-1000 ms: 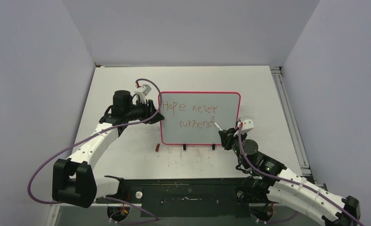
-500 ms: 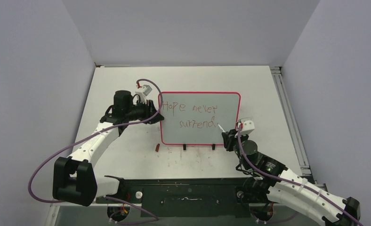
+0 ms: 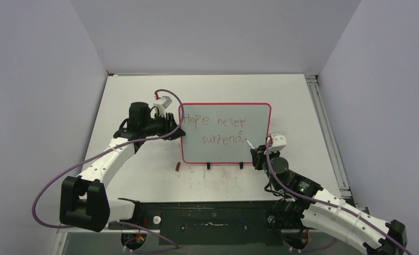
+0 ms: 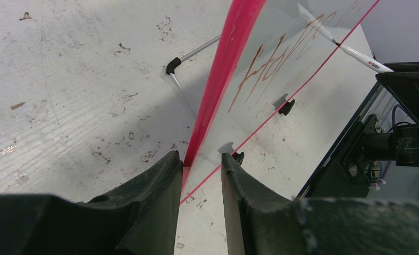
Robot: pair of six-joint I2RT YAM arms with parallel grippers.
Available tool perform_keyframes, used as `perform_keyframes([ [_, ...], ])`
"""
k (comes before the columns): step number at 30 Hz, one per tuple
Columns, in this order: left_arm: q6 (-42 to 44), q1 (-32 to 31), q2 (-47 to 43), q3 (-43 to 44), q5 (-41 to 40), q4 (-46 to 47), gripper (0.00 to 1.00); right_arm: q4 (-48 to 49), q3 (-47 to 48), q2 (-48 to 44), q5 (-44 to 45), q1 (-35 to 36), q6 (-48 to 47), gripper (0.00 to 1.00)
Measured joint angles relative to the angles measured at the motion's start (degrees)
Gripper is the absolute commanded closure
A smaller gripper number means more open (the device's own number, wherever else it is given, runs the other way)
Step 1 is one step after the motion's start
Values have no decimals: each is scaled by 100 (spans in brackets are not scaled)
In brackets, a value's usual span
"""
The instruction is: Write a sentence on the whiteboard
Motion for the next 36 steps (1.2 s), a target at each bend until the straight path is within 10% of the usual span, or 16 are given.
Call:
perform_keyframes([
  [36,4,-7,0,-2,0,-31,70,417,87,258,133,-2,-118,95],
])
